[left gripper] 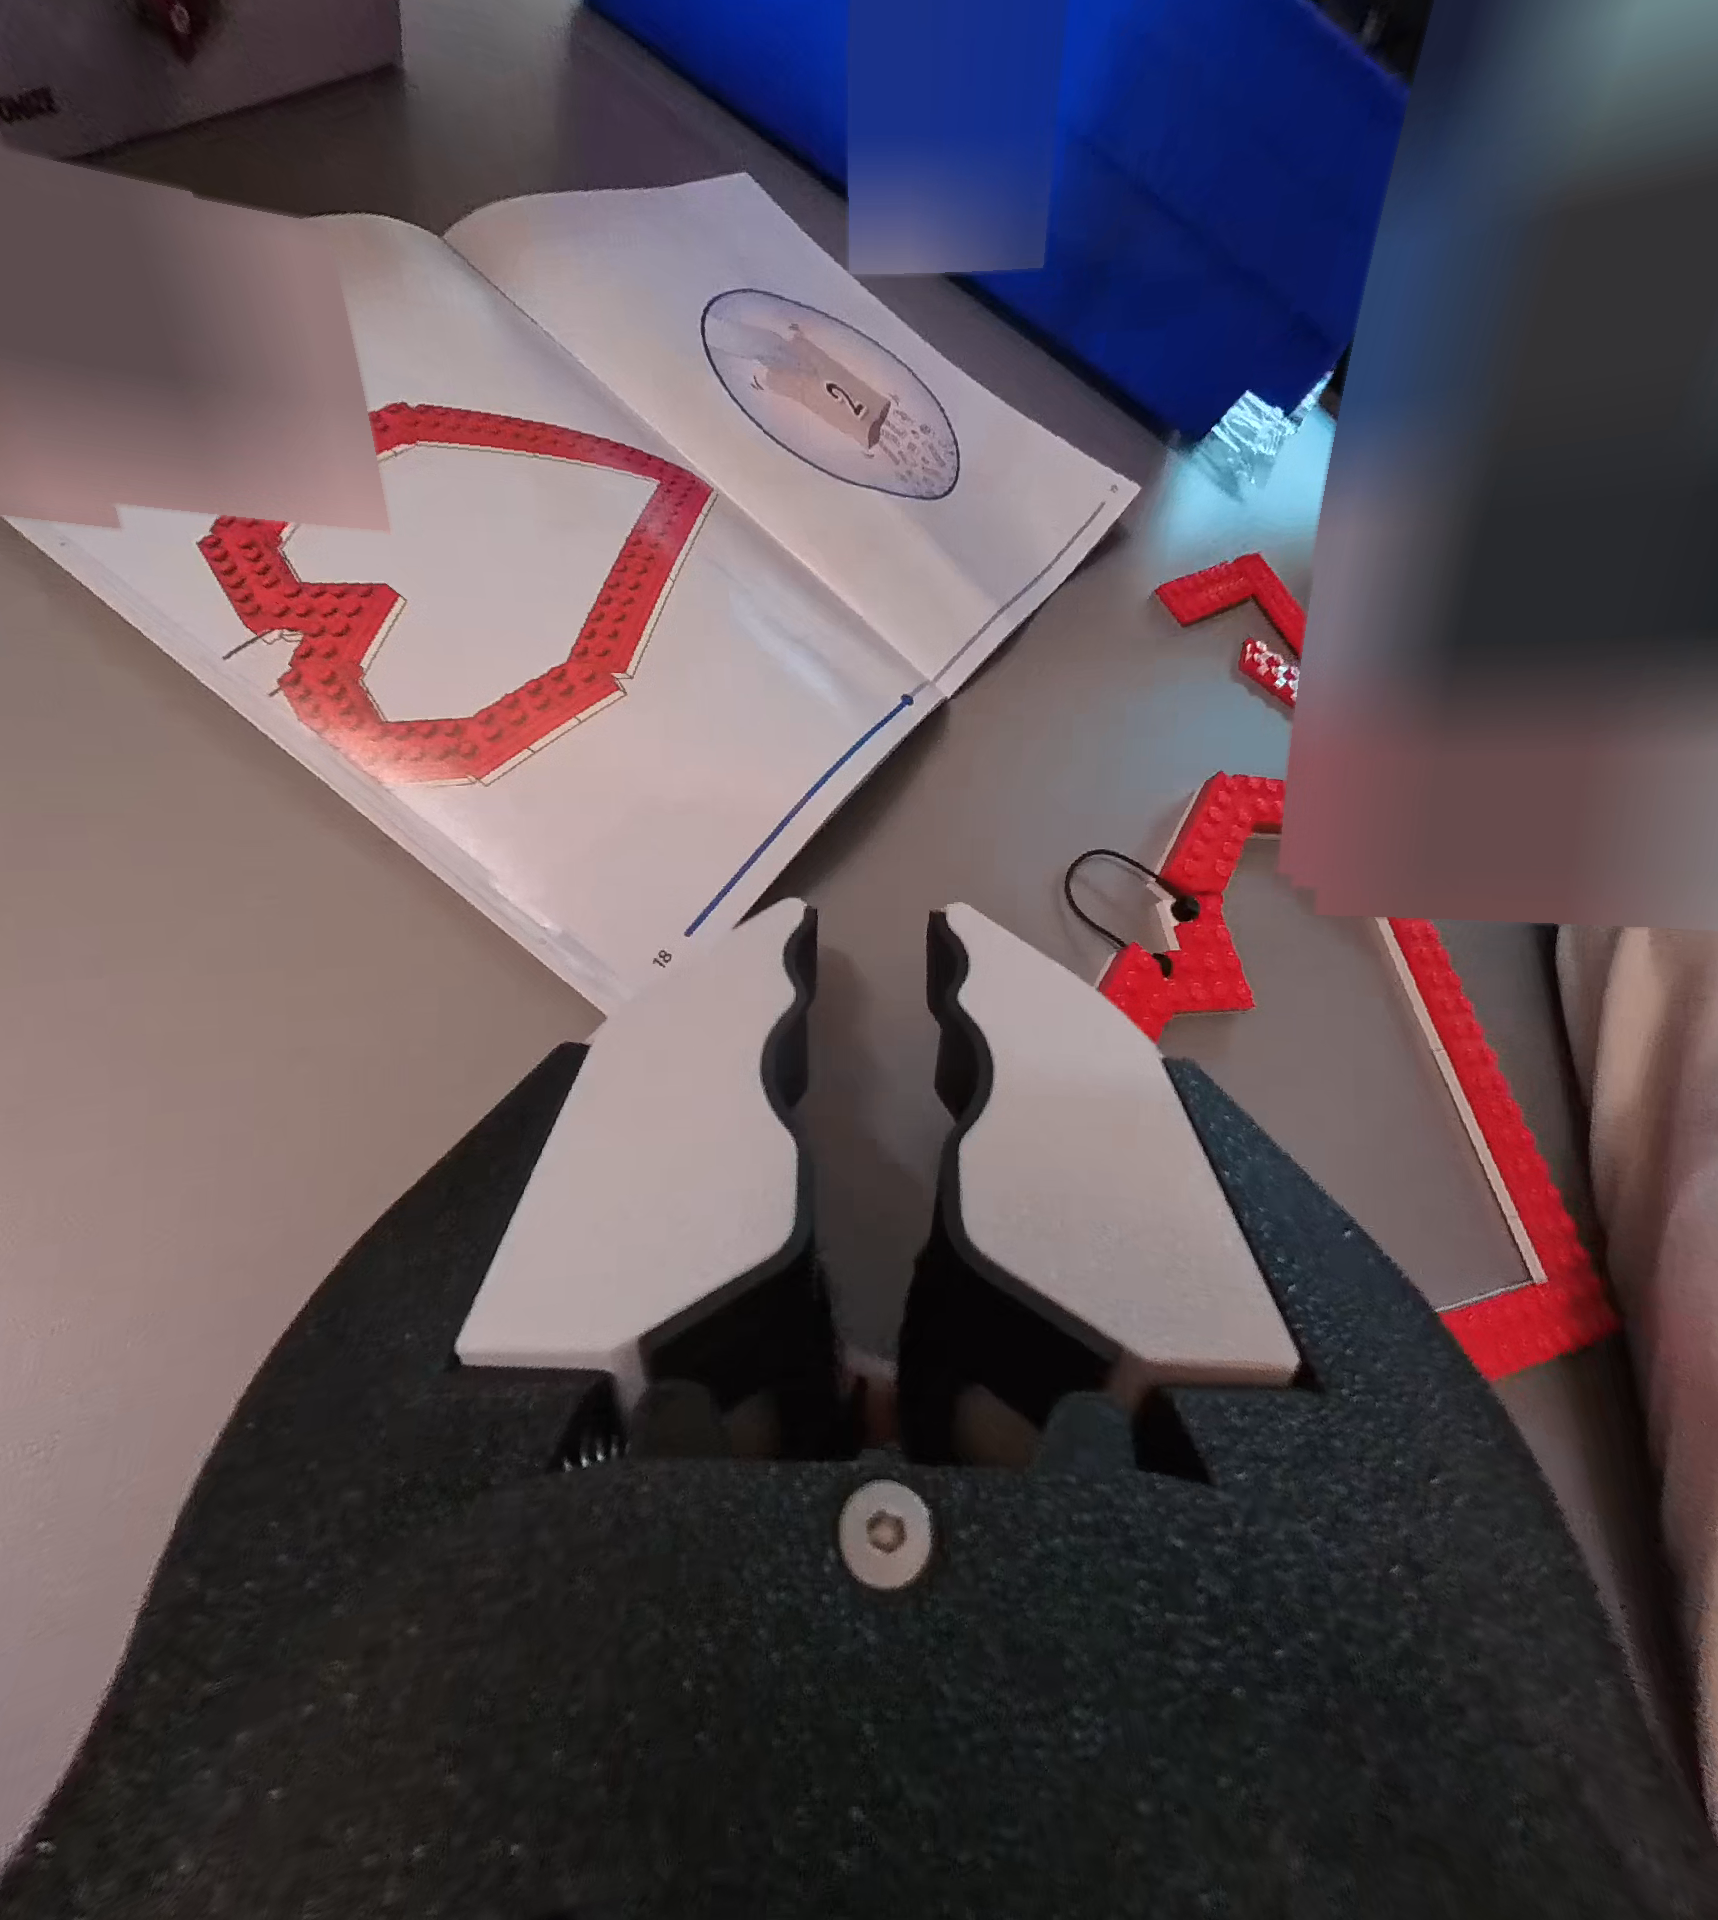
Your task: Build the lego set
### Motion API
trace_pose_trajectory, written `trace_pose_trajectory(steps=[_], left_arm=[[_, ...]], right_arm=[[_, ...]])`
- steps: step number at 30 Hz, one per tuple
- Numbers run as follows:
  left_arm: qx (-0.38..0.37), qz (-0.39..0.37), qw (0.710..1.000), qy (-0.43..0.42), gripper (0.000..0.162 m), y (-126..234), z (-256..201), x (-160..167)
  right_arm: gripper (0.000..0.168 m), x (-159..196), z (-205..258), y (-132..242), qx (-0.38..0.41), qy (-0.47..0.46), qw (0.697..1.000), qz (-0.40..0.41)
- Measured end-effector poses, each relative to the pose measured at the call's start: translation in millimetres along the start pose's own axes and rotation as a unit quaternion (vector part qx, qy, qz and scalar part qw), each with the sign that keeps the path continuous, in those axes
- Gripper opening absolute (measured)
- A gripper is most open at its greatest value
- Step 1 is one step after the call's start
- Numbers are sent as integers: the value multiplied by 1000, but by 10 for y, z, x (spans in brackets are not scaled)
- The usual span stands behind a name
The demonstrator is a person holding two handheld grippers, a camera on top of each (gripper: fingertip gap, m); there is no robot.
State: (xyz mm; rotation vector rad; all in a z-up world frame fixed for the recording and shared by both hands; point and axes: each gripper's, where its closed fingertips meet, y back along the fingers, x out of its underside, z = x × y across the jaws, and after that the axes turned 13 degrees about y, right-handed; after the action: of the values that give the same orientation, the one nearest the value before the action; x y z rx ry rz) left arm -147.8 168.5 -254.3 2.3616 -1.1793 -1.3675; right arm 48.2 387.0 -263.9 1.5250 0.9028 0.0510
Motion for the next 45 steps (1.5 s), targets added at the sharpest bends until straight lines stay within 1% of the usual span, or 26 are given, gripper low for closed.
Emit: trace_pose_trajectory(steps=[2, 4, 6, 8, 10, 12, 13, 15, 17, 19, 22, 23, 25, 26, 27, 29, 32, 34, 36, 37, 39, 41, 42, 43, 45], left_arm=[[2, -7, 1000, 0, 19, 14, -3, -14], [4, -13, 1000, -5, 19, 25, -18, -24], [4, -17, 1000, -9, 19, 33, -25, -31], [-2, -20, 1000, -12, 19, 36, -17, -37], [0, -25, 1000, -15, 19, 44, -28, -44], [4, -31, 999, -15, 18, 59, -37, -57], [6, -36, 999, -13, 18, 70, -37, -69], [2, -53, 999, -8, 19, 101, -20, -107], [-7, -77, 997, -6, 18, 144, -12, -148], [3, -88, 996, -6, 18, 172, -49, -153], [6, -88, 996, 6, 18, 171, -60, -140], [7, -82, 997, 4, 19, 158, -68, -126], [7, -71, 997, -6, 19, 134, -91, -97], [6, -67, 998, -12, 19, 124, -102, -84], [7, -63, 998, -17, 19, 116, -117, -70], [9, -56, 998, -25, 18, 102, -137, -51], [10, -52, 998, -23, 19, 93, -136, -44], [11, -54, 998, -21, 19, 98, -136, -49], [13, -54, 998, -20, 19, 100, -136, -51], [13, -53, 998, -20, 19, 98, -137, -49], [13, -53, 998, -23, 19, 96, -141, -47], [12, -51, 998, -28, 19, 93, -149, -41], [11, -49, 998, -31, 19, 90, -154, -36], [11, -47, 998, -35, 19, 84, -162, -28], [10, -41, 998, -43, 19, 72, -173, -11]], right_arm=[[17, 33, -37, 22, 16, -6, 1000, 10], [17, 35, -124, 237, 65, -36, 997, -1], [17, -84, -133, 585, 112, -88, 988, -60], [17, -284, 4, 963, 140, -132, 972, -137], [16, -597, 310, 1263, 132, -144, 955, -225], [16, -957, 698, 1364, 97, -137, 943, -289], [16, -1106, 867, 1294, 77, -137, 941, -300], [16, -1295, 1145, 947, 29, -156, 948, -276], [16, -1332, 1385, 478, -25, -182, 959, -215], [17, -1311, 1524, 124, -64, -201, 962, -173], [17, -1298, 1542, -140, -79, -236, 957, -148], [17, -1265, 1533, -197, -78, -244, 957, -135], [18, -1135, 1487, -292, -51, -249, 963, -92], [26, -1080, 1462, -311, -34, -242, 967, -75], [28, -1061, 1438, -301, -19, -234, 969, -71], [31, -1121, 1415, -202, -2, -218, 971, -97], [34, -1158, 1334, 135, 29, -201, 970, -135], [39, -1025, 1123, 482, 81, -186, 971, -130], [41, -697, 715, 848, 163, -187, 965, -88], [41, -485, 548, 965, 176, -192, 964, -49], [39, -9, 315, 1004, 139, -197, 969, 58], [36, 424, 56, 918, 107, -195, 960, 171], [38, 569, -20, 838, 80, -192, 955, 211], [40, 668, -86, 750, 56, -188, 951, 237], [47, 800, -187, 588, 28, -197, 944, 262]])
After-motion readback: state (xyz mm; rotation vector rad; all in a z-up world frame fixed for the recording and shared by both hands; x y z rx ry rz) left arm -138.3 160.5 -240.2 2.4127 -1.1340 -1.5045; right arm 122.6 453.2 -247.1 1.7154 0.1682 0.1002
